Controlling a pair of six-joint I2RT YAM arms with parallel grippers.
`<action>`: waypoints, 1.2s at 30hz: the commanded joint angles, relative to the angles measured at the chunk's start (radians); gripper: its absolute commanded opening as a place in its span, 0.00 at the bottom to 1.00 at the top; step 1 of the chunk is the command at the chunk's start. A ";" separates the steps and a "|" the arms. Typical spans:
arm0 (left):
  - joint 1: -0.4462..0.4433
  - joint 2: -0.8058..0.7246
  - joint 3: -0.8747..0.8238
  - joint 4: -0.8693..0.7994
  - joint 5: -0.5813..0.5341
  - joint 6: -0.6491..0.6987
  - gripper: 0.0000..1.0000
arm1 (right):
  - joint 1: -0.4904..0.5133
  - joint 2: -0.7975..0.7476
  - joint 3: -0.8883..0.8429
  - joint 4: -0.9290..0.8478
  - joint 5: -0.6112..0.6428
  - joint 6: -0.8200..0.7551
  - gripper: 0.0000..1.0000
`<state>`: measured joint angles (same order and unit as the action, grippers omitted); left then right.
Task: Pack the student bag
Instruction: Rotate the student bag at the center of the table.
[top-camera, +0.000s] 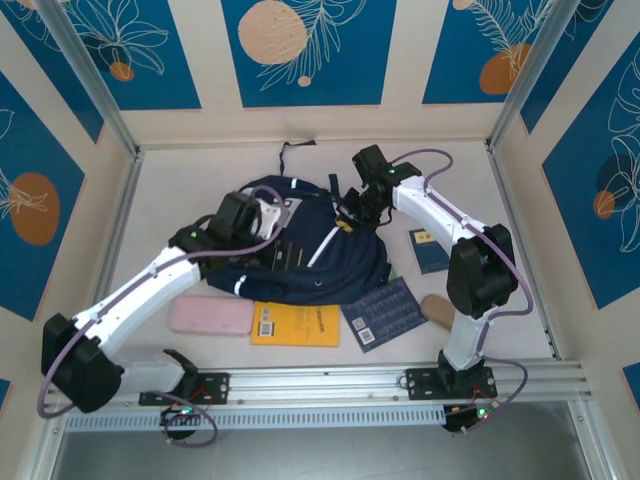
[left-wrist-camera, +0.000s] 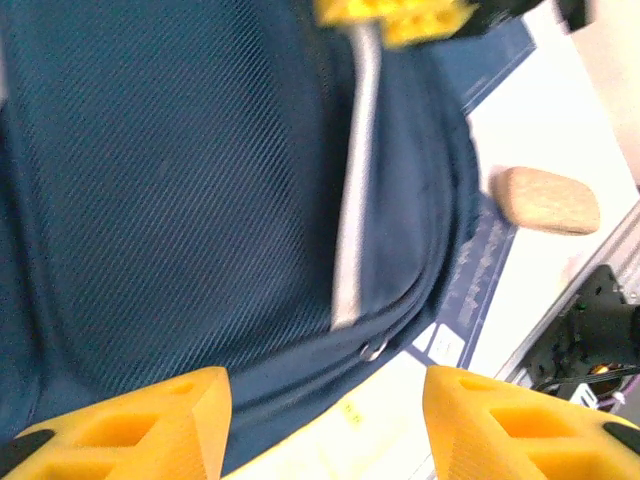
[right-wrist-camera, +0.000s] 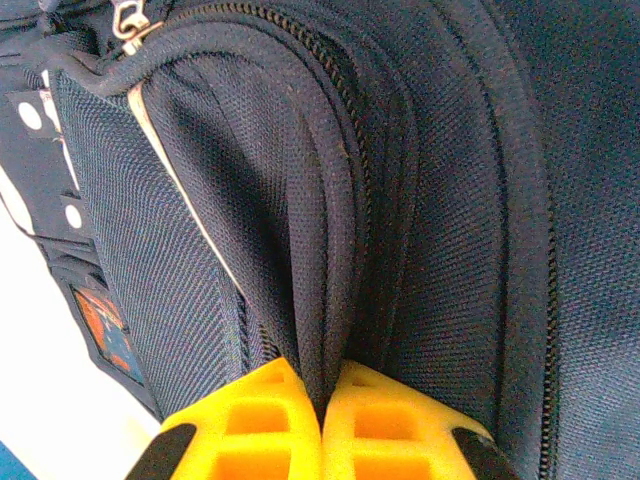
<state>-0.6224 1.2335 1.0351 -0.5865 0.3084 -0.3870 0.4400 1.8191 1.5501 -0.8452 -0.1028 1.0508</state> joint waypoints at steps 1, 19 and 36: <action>-0.003 -0.030 -0.110 -0.072 -0.116 -0.089 0.52 | -0.023 -0.001 0.020 -0.014 -0.078 -0.010 0.00; 0.005 -0.073 -0.195 -0.048 -0.209 -0.132 0.53 | -0.071 -0.145 -0.124 0.159 -0.317 0.225 0.00; 0.121 0.240 0.329 0.008 -0.382 -0.126 0.59 | 0.069 -0.617 -0.398 0.312 0.286 0.598 0.00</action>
<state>-0.5240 1.5158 1.2602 -0.6144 0.0395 -0.5213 0.4210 1.3201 1.1580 -0.5724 0.0418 1.5375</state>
